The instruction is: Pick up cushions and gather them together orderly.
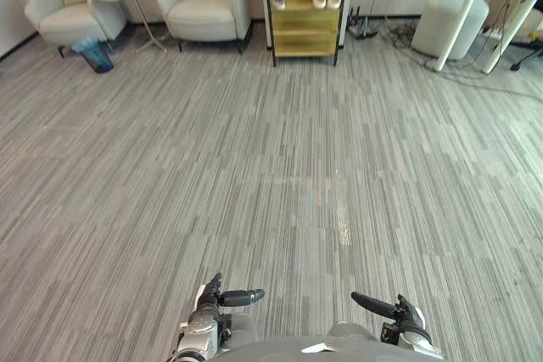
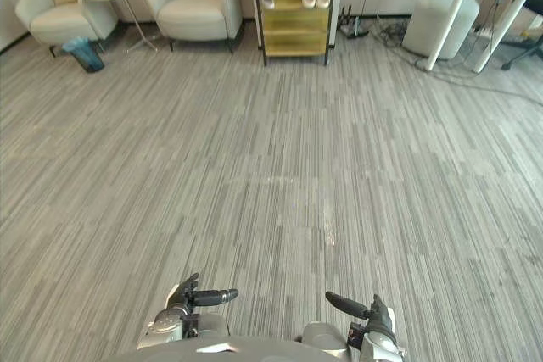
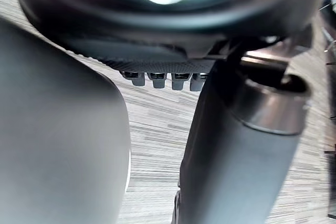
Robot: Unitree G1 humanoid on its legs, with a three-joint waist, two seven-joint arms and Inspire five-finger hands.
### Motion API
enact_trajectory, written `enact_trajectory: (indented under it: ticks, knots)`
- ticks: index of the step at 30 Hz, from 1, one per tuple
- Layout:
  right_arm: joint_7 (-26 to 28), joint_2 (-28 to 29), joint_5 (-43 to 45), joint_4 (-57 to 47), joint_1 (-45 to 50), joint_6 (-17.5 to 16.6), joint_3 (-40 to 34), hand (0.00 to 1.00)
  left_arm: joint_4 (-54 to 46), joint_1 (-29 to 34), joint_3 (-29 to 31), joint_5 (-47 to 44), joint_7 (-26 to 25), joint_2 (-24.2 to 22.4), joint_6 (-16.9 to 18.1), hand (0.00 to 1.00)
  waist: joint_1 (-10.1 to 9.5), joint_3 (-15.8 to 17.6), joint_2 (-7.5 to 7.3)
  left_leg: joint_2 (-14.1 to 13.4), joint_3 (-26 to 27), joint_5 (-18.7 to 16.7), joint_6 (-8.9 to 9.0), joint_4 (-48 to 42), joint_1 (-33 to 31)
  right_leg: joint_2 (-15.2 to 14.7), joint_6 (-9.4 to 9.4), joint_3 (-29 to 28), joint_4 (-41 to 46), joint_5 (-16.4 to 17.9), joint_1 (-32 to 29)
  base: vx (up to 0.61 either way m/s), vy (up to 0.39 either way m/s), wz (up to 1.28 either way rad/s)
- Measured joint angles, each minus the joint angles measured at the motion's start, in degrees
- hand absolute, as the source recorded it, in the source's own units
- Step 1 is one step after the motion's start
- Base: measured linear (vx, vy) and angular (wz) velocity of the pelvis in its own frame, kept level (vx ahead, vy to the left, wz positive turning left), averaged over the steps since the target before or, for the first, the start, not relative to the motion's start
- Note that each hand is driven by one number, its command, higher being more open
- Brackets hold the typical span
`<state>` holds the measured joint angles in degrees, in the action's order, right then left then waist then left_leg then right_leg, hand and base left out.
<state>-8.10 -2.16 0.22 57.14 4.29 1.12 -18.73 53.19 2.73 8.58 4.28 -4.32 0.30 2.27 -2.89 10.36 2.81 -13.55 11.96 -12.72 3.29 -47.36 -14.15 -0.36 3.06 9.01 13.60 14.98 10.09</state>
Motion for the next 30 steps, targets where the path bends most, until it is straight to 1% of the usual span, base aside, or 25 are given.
enact_trajectory:
  ticks: [1, 2, 3, 4, 5, 7, 8, 10, 11, 12, 13, 14, 15, 16, 18, 20, 21, 22, 23, 24, 25, 26, 28, 29, 30]
  knots:
    - [0.00, 0.70, -0.01, 0.01, -0.03, 0.15, -0.21, 1.00, -0.21, -0.03, 0.02, -0.01, -0.01, 0.00, 0.16, 1.00, -0.12, 0.21, -0.56, 3.25, 0.31, 0.41, 0.13, 10.79, -0.41, -0.97, -0.40, -0.45, -2.11, -0.02, 2.41, 0.46, 0.116, -0.35]
    - [0.02, 1.33, -0.06, 0.08, 0.00, 0.13, -0.32, 1.00, -0.13, 0.03, -0.04, -0.06, -0.04, 0.08, 0.21, 1.00, -0.36, 0.13, -1.07, 7.55, -0.21, 5.59, 0.05, 28.17, 0.04, -2.33, -1.40, -1.60, -4.44, 0.43, 4.66, 0.56, 0.150, -0.28]
    - [0.02, 1.33, -0.06, 0.08, 0.00, 0.13, -0.32, 1.00, -0.13, 0.03, -0.05, -0.05, -0.03, 0.08, 0.21, 1.00, -0.36, 0.13, -1.07, 7.63, -0.23, 5.69, 0.04, 28.39, 0.05, -2.34, -1.42, -1.65, -4.47, 0.43, 4.69, 0.49, 0.174, -0.45]
    - [0.06, 1.15, -0.10, 1.03, -0.07, 0.00, -0.25, 1.00, 0.03, 0.06, -0.07, -0.60, -0.22, 0.03, 0.22, 1.00, -1.26, 0.04, -0.76, 9.21, -1.35, 13.85, -0.12, 35.37, 0.62, -2.54, -2.57, -3.49, -5.79, 1.11, 6.29, 0.63, 0.221, -0.53]
    - [0.29, 1.37, -0.12, 2.89, -0.57, 0.16, 0.20, 1.00, 0.52, -0.28, -0.42, -1.01, -0.18, 0.70, 0.26, 1.00, -2.03, -0.43, -1.88, 10.71, -1.23, 17.51, -2.41, 36.59, 2.20, -3.74, -3.00, -5.41, -6.25, 1.26, 7.51, 0.53, 0.187, -0.49]
    - [0.38, 2.19, -0.16, 3.73, -0.85, 0.16, 0.28, 1.00, 1.15, -0.81, -1.29, -0.68, 0.07, 1.94, 0.20, 1.00, -1.54, -1.41, -4.03, 12.40, -0.97, 15.53, -3.80, 35.33, 1.90, -5.87, -4.39, -6.83, -5.12, 0.28, 6.80, 0.44, 0.148, -0.03]
    - [0.38, 2.74, -0.18, 3.84, -0.78, 0.21, 0.23, 1.00, 1.63, -1.07, -1.14, -0.55, 0.72, 2.54, 0.15, 1.00, -1.62, -1.58, -5.04, 13.13, -0.72, 12.43, -4.46, 31.54, 1.37, -6.88, -4.61, -8.37, -2.69, 0.13, 6.72, 0.47, 0.163, 0.12]
    - [0.57, 2.66, -0.46, 3.91, -0.09, 0.18, 0.23, 1.00, 2.16, -1.06, -0.87, -0.64, 0.68, 2.73, 0.13, 1.00, -1.86, -2.41, -5.70, 14.07, -0.23, 7.83, -5.30, 27.78, 2.39, -7.69, -4.82, -10.31, 5.96, 0.02, 4.73, 0.45, 0.165, 0.06]
    - [0.75, 2.58, -0.77, 3.96, -0.11, 0.17, 0.24, 1.00, 2.39, -1.02, -0.91, -0.67, 0.68, 2.74, 0.06, 1.00, -1.85, -2.60, -5.68, 14.52, -0.26, 6.22, -5.34, 27.47, 3.80, -8.01, -6.35, -10.63, 12.52, -0.88, 2.66, 0.54, 0.201, 0.00]
    - [1.28, 2.53, -0.78, 3.64, -0.23, -0.06, 0.16, 1.00, 3.04, -1.03, -0.92, -0.68, 0.78, 2.80, 0.01, 1.00, -1.67, -2.56, -5.68, 15.26, -0.63, 4.25, -5.76, 28.39, 6.66, -8.68, -11.47, -10.98, 26.46, -5.84, -3.03, 0.45, 0.159, 0.04]
    - [1.54, 2.51, -0.76, 3.34, -0.25, -0.27, 0.10, 1.00, 3.54, -1.17, -0.92, -0.68, 0.75, 2.97, -0.17, 1.00, -1.48, -2.37, -5.64, 15.64, -1.03, 3.33, -5.88, 28.98, 8.50, -9.10, -12.89, -11.20, 34.80, -7.44, -6.57, 0.45, 0.111, 0.17]
    - [1.71, 2.05, -0.60, 2.10, -0.24, -0.66, 0.14, 1.00, 4.67, -1.19, -1.13, -1.10, 0.60, 3.03, -0.60, 1.00, -1.07, -2.01, -5.26, 15.96, -1.76, 1.79, -5.67, 30.26, 13.25, -9.47, -10.65, -10.36, 44.75, -3.77, -12.10, 0.43, 0.050, 0.17]
    - [1.67, 1.74, -0.65, 1.65, -0.21, -0.78, 0.35, 1.00, 4.88, -0.99, -1.43, -1.36, 0.56, 2.98, -0.61, 1.00, -1.00, -1.69, -4.60, 15.92, -1.80, 1.42, -5.64, 31.98, 16.55, -9.63, -9.12, -8.85, 45.90, -1.94, -14.59, 0.49, 0.023, 0.13]
    - [1.71, 1.57, -0.65, 1.19, -0.21, -1.20, 0.98, 1.00, 4.94, -0.98, -1.60, -1.35, 0.55, 2.84, -0.54, 1.00, -0.82, -1.61, -4.43, 15.54, -2.13, 1.26, -5.80, 34.55, 20.23, -9.64, -7.00, -6.08, 43.79, 0.39, -17.55, 0.39, -0.013, 0.06]
    - [1.81, 1.83, -0.59, 0.66, -0.25, -1.60, 0.94, 1.00, 4.97, -0.98, -1.59, -1.36, 0.54, 2.56, -0.51, 1.00, -0.34, -1.56, -4.12, 14.90, -3.07, 0.84, -5.72, 36.38, 22.67, -9.21, -5.41, -3.62, 39.95, 1.35, -20.08, 0.38, -0.089, 0.20]
    - [1.88, 1.88, -0.54, -0.22, -0.63, -2.16, 0.70, 1.00, 5.58, -0.82, -1.36, -1.42, 0.63, 2.22, -0.50, 1.00, 0.18, -1.40, -3.36, 12.36, -4.65, -1.60, -3.81, 37.00, 25.05, -6.20, -5.73, -2.38, 26.94, 0.85, -24.20, 0.39, -0.165, 0.38]
    - [1.87, 1.87, -0.55, -0.04, -0.87, -2.15, 0.65, 1.00, 5.77, -0.82, -1.33, -1.34, 0.58, 2.38, -0.51, 1.00, 0.26, -1.47, -3.53, 11.33, -5.65, -3.00, -2.11, 36.88, 25.95, -4.59, -6.07, -3.77, 16.11, -2.02, -25.01, 0.57, -0.314, 0.51]
    - [1.90, 1.35, -0.34, 0.37, -1.04, -1.94, -0.35, 1.00, 7.22, -0.94, -0.82, -1.35, 0.48, 1.97, -0.52, 1.00, 0.65, -1.94, -2.41, 9.54, -7.41, -4.16, -1.21, 36.65, 27.16, -2.59, -2.83, -2.76, 14.05, -7.48, -23.30, 0.60, -0.336, 0.43]
    - [1.90, 1.37, -0.35, 0.39, -1.05, -1.93, -0.35, 1.00, 7.24, -0.96, -0.78, -1.35, 0.48, 1.92, -0.53, 1.00, 0.65, -1.93, -2.35, 9.42, -7.44, -4.16, -1.21, 36.65, 27.18, -2.52, -2.83, -2.70, 14.04, -7.47, -23.29, 0.53, -0.312, 0.31]
    - [1.77, 0.56, -0.66, 1.09, -1.29, -1.90, -0.37, 1.00, 7.24, -0.99, -0.35, -1.26, 0.77, 0.88, -0.40, 1.00, 0.15, -2.20, -0.97, 8.02, -7.89, -3.37, -0.67, 35.99, 26.88, -1.49, -1.60, -2.13, 14.28, -5.79, -23.07, 0.42, -0.245, 0.14]
    - [1.77, 0.22, -0.39, 1.08, -1.60, -1.65, -0.50, 1.00, 7.16, -0.99, -0.33, -1.18, 0.88, 0.37, -0.43, 1.00, 0.34, -1.98, -0.48, 7.67, -7.93, -3.07, -0.15, 33.83, 26.74, -1.38, -0.69, -1.27, 14.98, -4.01, -22.48, 0.59, -0.355, 0.22]
    - [1.65, 0.15, -0.40, 1.09, -1.64, -1.49, -0.48, 1.00, 7.16, -0.99, -0.15, -1.17, 0.88, 0.01, -0.52, 1.00, 0.45, -1.88, -0.26, 7.23, -8.07, -2.82, 0.28, 30.81, 25.93, -1.24, -0.23, -0.74, 15.00, -3.01, -21.41, 0.49, -0.281, 0.32]
    - [1.58, 0.00, -0.38, 0.99, -1.29, -1.09, -0.06, 1.00, 6.51, -1.02, 1.95, -0.66, 1.04, -0.17, -0.53, 1.00, 0.80, -1.58, -0.16, 5.21, -9.13, 0.64, 1.17, 9.73, 17.63, -0.88, 0.52, 0.97, 11.82, -1.14, -15.93, 0.36, -0.231, 0.40]
    - [1.46, -0.08, -0.42, 1.02, -0.94, -0.97, 0.89, 1.00, 4.90, -0.71, 3.25, -0.68, 0.97, -0.21, -0.48, 1.00, 0.18, -1.10, 0.14, 2.67, -8.52, 0.66, 1.02, -4.37, 11.37, 0.16, 1.00, 1.61, 8.80, -0.85, -11.32, 0.36, -0.218, 0.23]
    - [1.29, -0.05, -0.40, 1.08, -0.77, -0.85, 1.77, 1.00, 4.02, -0.53, 3.58, -0.70, 0.92, -0.33, -0.38, 1.00, 0.03, -1.02, 0.18, 1.41, -7.37, 0.58, 0.95, -9.16, 8.93, 0.52, 1.11, 1.74, 7.21, -0.79, -8.95, 0.31, -0.167, 0.08]
